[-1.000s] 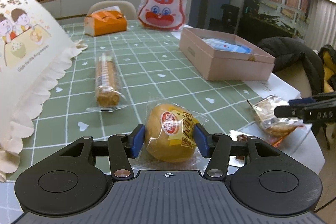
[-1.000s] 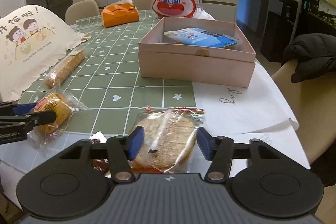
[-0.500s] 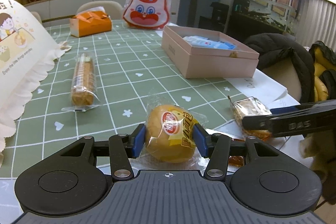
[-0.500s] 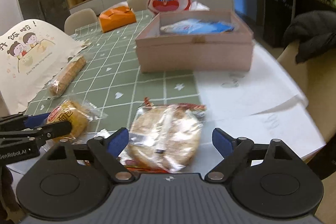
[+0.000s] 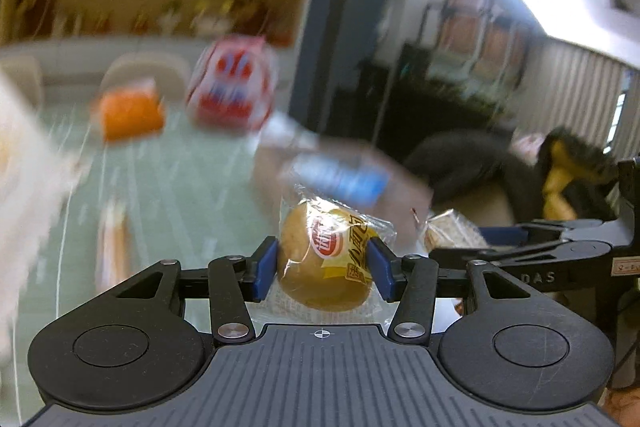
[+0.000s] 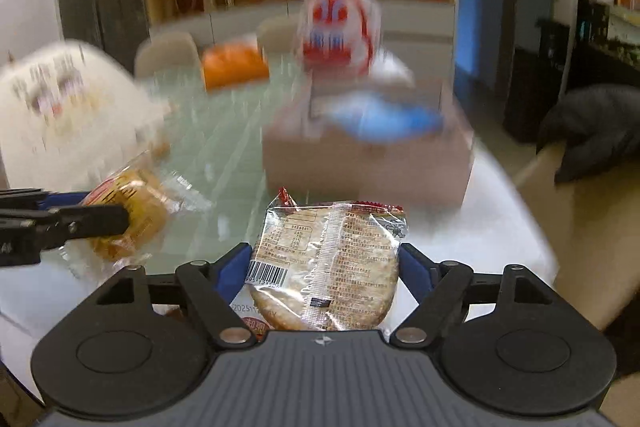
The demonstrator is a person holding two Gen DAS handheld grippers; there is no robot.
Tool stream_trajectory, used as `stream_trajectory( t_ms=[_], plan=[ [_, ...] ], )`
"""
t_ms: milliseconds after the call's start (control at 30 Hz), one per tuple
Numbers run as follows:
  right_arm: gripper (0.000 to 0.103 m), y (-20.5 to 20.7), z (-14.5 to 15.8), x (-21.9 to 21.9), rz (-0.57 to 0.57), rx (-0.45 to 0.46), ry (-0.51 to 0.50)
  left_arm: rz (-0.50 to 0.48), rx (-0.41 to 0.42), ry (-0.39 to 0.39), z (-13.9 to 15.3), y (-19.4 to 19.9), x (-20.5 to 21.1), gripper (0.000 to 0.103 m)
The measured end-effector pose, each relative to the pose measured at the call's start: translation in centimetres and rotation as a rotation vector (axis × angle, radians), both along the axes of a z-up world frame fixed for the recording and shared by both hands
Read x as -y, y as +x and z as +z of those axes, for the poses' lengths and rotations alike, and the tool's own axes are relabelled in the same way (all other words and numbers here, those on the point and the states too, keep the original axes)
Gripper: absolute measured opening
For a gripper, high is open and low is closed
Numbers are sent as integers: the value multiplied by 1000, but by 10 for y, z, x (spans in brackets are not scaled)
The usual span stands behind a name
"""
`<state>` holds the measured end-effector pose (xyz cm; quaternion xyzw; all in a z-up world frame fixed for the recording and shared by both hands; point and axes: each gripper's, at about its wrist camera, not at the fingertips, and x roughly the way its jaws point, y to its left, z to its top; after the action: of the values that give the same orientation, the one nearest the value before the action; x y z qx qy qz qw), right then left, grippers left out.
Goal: Organize snacks
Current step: 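Lift the cake and rice cracker toward the pink box with both grippers, then lower the cake and rice cracker into the pink box, open both grippers, then grasp the long clear-wrapped biscuit stick with the left gripper while the right gripper approaches the chocolate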
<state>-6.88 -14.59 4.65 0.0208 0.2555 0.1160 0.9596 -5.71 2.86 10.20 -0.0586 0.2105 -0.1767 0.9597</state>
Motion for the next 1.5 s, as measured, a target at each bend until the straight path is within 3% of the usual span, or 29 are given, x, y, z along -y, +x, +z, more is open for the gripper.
stream_trajectory(
  t_ms=[167,300,400,467,533,600,700,800,933,1067,1167,1267,1500],
  plan=[
    [79,34,79,30,-29,103,54,-69,53,-120,58,62,7,55],
    [79,90,123,43,-68,95,74,-82,11,-194,67,123,21,55],
    [80,138,136,43,-97,54,63,-123,-92,-281,45,171,29,55],
    [81,173,130,42,-117,-6,63,-145,-215,-320,14,213,36,55],
    [85,204,111,42,-134,-87,69,-80,-284,-297,-20,243,43,54],
    [85,222,89,41,-165,-154,67,-75,-306,-226,-40,257,52,53],
    [85,223,68,44,-148,-180,83,-123,-306,-264,-43,251,44,54],
    [85,207,65,51,-162,-150,78,-96,-241,-264,-28,229,16,54],
    [85,177,66,53,-156,-122,57,53,-160,-179,-12,191,-32,54],
    [85,135,53,42,-108,-129,13,240,-140,-84,-16,152,-82,54],
    [86,107,34,25,-54,-139,-13,363,-186,-38,-29,135,-113,53],
    [86,87,12,4,-6,-155,-42,412,-254,-34,-48,130,-132,54],
    [86,49,-24,-37,118,-224,-99,388,-318,-32,-77,127,-127,53]
  ],
)
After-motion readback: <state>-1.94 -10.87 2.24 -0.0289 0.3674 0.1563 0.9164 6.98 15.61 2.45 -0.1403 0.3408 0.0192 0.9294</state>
